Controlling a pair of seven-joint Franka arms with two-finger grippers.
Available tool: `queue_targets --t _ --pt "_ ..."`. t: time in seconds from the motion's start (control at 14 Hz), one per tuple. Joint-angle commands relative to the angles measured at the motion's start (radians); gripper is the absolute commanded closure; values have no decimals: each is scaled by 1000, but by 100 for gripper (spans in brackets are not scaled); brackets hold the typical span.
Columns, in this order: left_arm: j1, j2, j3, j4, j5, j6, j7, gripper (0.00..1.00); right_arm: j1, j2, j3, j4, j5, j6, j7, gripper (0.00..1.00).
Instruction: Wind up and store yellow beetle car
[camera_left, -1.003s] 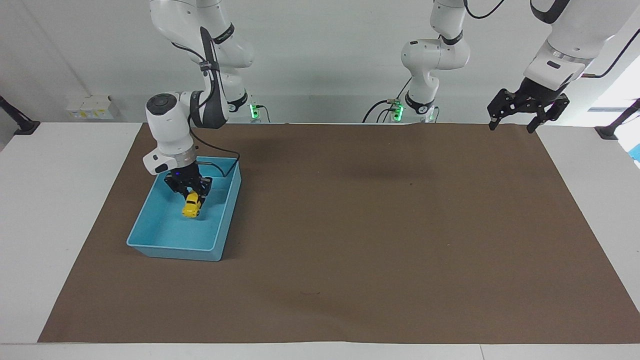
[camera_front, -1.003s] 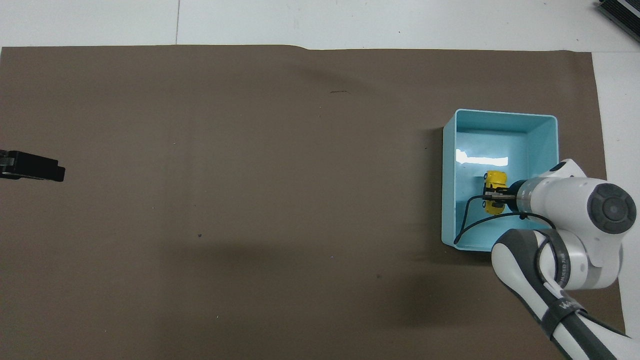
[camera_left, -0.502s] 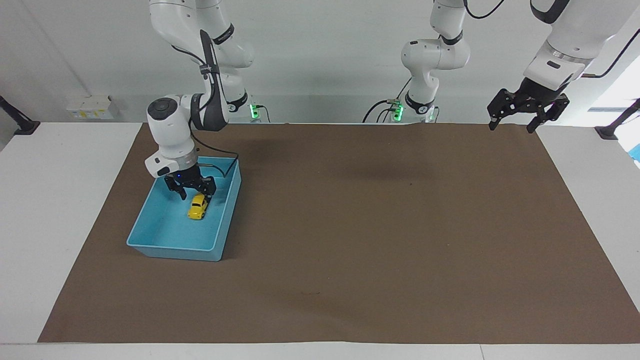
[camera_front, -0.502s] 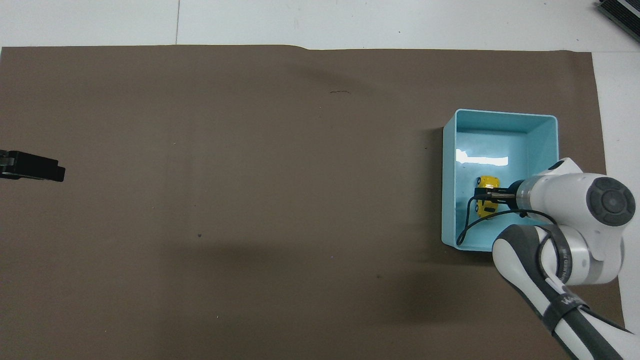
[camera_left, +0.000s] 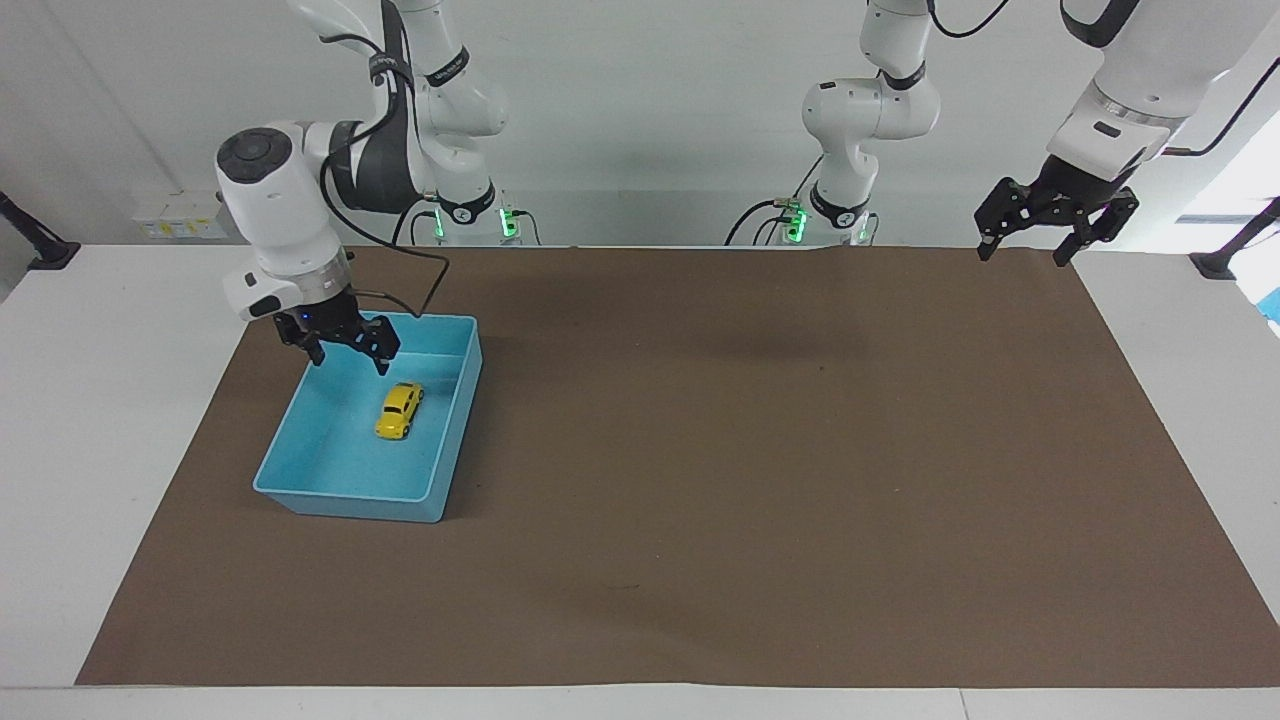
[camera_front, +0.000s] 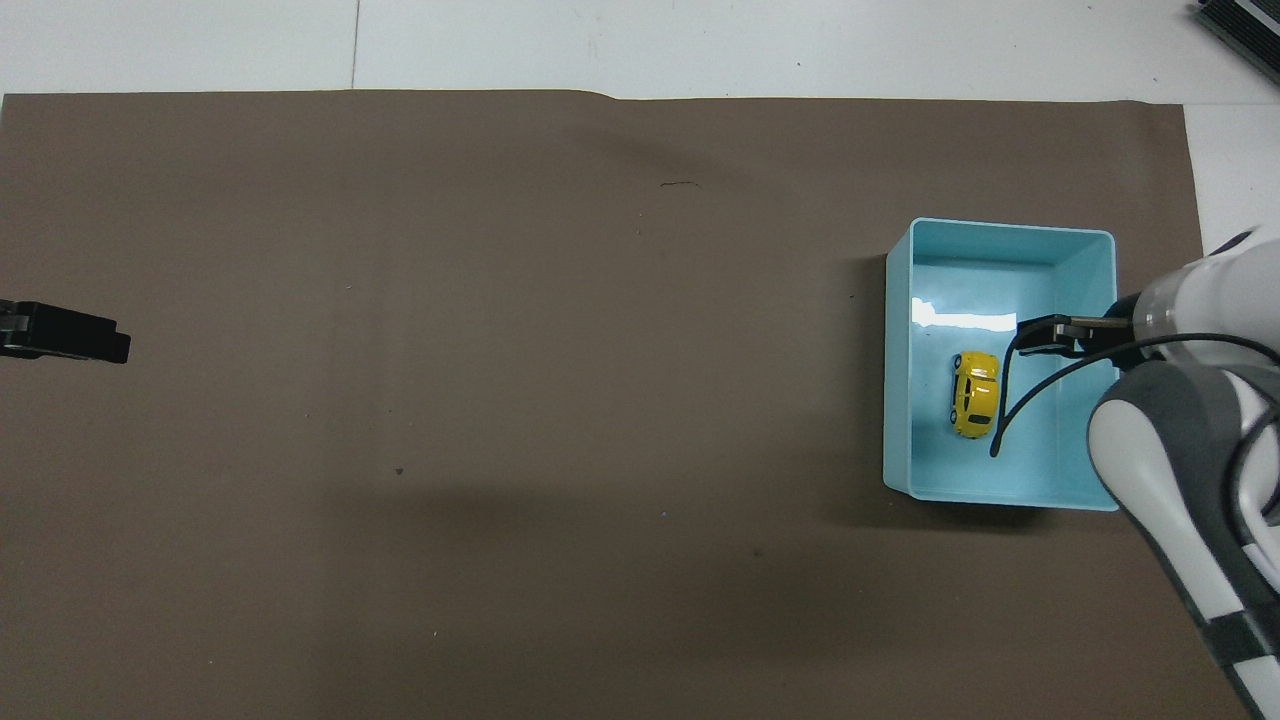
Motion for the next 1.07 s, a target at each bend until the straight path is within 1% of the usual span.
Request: queue_targets --t 0.0,0.07,0.14,0.29,0.36,0.5,0.57,0.72,0.86,1.0 --pt "2 -16 1 -13 5 8 2 0 -14 9 9 170 29 -207 -28 0" --pt "2 -16 -1 -13 5 8 2 0 -14 -9 10 200 29 -269 -44 0" --pt "2 -16 -1 -13 5 8 2 0 -8 -34 13 210 32 -298 -44 0" --pt "2 -16 -1 -13 5 8 2 0 -2 -52 13 252 70 -360 -21 0" --pt "2 -16 -1 -13 5 8 2 0 -7 -46 9 298 96 -400 -15 0" --pt "2 -16 1 -13 5 8 2 0 -17 -25 9 385 104 -485 -15 0" --pt "2 -16 -1 -13 5 8 2 0 -19 -25 7 417 104 -512 -15 0" --pt "2 -16 -1 -13 5 8 2 0 -19 1 2 467 116 -581 -11 0" --pt "2 -16 -1 -13 5 8 2 0 -14 -6 4 449 110 -537 -8 0" --pt "2 -16 -1 -13 5 8 2 0 -14 -14 2 430 110 -520 -10 0"
